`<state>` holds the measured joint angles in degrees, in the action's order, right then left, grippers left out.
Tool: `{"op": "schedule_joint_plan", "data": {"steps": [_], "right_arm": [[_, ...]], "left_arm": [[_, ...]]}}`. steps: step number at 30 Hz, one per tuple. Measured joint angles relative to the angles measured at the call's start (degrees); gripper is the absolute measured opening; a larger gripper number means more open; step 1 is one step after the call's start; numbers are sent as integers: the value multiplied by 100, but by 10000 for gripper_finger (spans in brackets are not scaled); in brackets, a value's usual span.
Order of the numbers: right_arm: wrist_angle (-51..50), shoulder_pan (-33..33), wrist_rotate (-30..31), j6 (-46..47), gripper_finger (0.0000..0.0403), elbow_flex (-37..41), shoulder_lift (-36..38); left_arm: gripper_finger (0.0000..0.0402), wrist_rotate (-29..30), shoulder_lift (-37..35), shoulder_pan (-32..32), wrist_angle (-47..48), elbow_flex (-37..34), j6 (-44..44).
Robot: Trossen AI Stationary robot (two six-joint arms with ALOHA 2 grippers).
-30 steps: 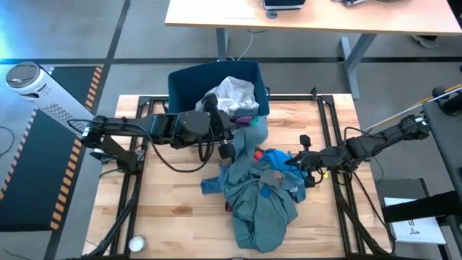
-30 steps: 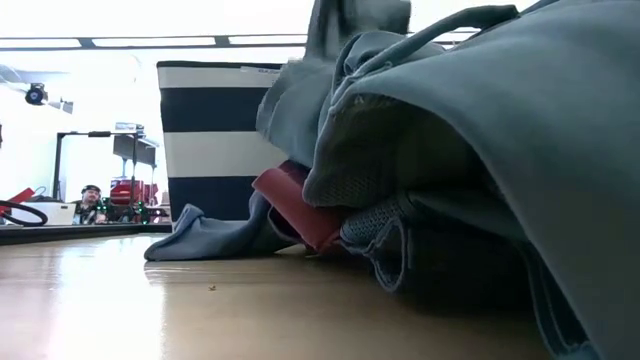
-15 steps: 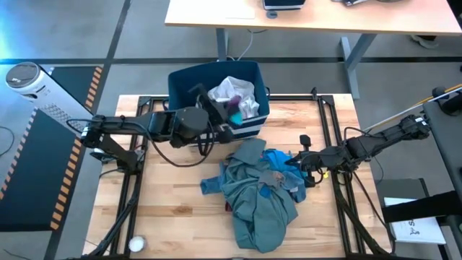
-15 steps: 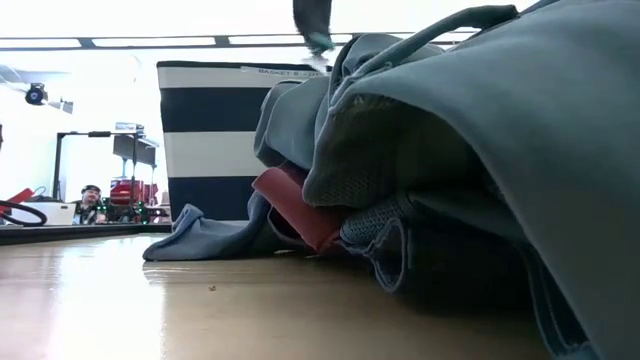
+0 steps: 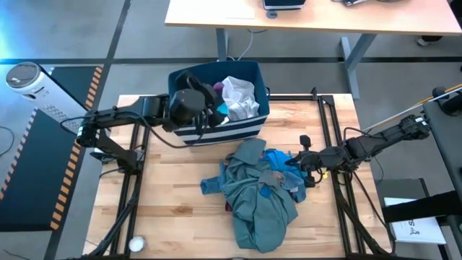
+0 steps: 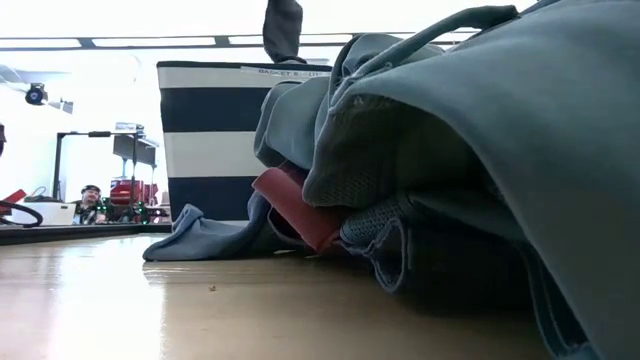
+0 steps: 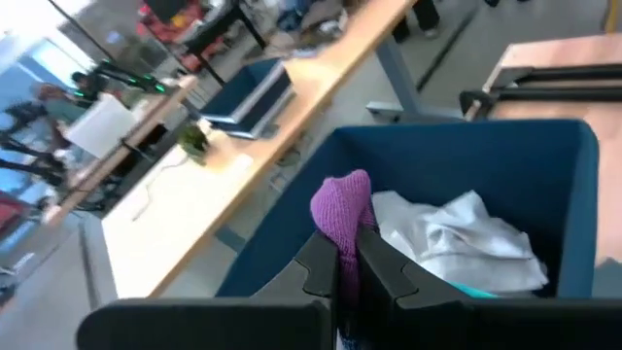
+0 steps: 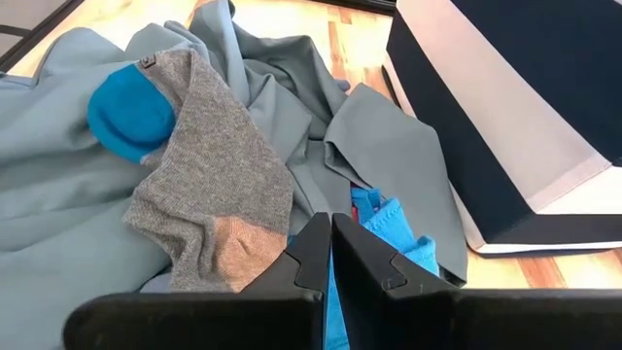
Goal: Sort clothes
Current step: Put the black sock into the blue laundry organizer
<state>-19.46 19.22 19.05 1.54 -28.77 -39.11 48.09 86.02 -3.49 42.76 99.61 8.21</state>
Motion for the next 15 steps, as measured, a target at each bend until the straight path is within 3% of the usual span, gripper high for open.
{"op": "schedule_joint_plan", "data": {"steps": [15], "right_arm": [[48, 0, 2, 686, 0, 24, -44]], "left_arm": [[0, -1603, -2, -1256, 573, 0, 50]]}}
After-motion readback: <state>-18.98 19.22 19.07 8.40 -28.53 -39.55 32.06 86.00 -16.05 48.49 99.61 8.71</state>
